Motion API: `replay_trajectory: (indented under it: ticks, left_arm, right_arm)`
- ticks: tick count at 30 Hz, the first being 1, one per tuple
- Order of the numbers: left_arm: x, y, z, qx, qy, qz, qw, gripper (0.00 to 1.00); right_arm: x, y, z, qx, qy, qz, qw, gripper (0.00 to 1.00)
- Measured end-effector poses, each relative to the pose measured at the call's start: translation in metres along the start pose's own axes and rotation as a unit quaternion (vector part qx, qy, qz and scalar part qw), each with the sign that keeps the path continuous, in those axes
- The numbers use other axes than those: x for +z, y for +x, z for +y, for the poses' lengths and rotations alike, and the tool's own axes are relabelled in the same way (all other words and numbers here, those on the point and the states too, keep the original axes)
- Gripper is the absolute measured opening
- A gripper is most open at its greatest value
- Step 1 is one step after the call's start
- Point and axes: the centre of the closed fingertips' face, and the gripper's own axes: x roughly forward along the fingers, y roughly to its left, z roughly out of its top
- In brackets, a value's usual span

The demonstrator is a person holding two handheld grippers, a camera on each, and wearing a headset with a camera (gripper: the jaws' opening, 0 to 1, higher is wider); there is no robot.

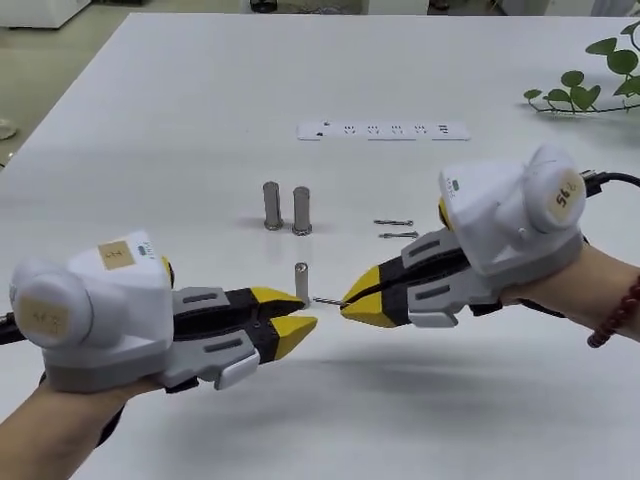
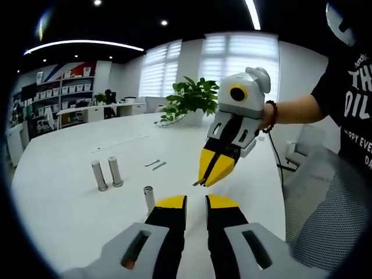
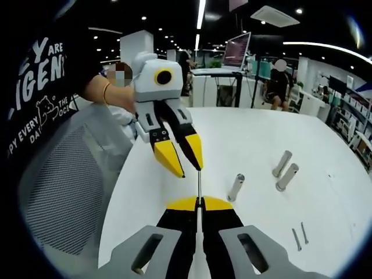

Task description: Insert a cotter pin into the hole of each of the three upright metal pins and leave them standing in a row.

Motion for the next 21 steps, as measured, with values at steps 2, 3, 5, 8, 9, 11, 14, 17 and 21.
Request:
replay_trajectory:
  ticks: [2, 3, 5, 8, 9, 11, 14, 17, 21]
  left_arm:
    - [0.001, 0.001, 0.002, 0.010, 0.005, -0.003, 0.9999, 0.14]
    - [0.001, 0.001, 0.003, 0.014, 0.006, -0.003, 0.9999, 0.16]
    - [0.001, 0.001, 0.007, 0.027, 0.013, -0.004, 0.9995, 0.20]
    - [-0.001, 0.001, 0.013, 0.045, 0.013, -0.004, 0.9989, 0.21]
    - [-0.002, 0.001, 0.015, 0.051, 0.014, -0.003, 0.9986, 0.21]
    - [-0.004, 0.002, 0.020, 0.063, 0.014, -0.002, 0.9979, 0.22]
    - [-0.008, 0.005, 0.025, 0.081, 0.007, 0.000, 0.9967, 0.27]
    - [-0.014, 0.010, 0.031, 0.101, 0.003, 0.007, 0.9949, 0.29]
    - [-0.017, 0.013, 0.039, 0.119, 0.003, 0.014, 0.9928, 0.29]
  right_arm:
    - [-0.001, 0.000, -0.003, -0.005, -0.003, 0.004, 1.0000, 0.00]
    - [-0.003, 0.000, -0.005, -0.007, -0.003, 0.006, 1.0000, 0.00]
    - [-0.007, 0.001, -0.011, -0.012, -0.006, 0.018, 0.9997, 0.00]
    - [-0.009, 0.002, -0.020, -0.022, -0.007, 0.024, 0.9994, 0.00]
    - [-0.009, 0.003, -0.021, -0.024, -0.007, 0.025, 0.9994, 0.00]
    - [-0.010, 0.004, -0.027, -0.032, -0.009, 0.030, 0.9990, 0.00]
    - [-0.016, 0.004, -0.041, -0.041, -0.016, 0.042, 0.9981, 0.00]
    - [-0.018, 0.007, -0.044, -0.046, -0.021, 0.049, 0.9975, 0.00]
    - [-0.022, 0.010, -0.048, -0.048, -0.023, 0.053, 0.9972, 0.00]
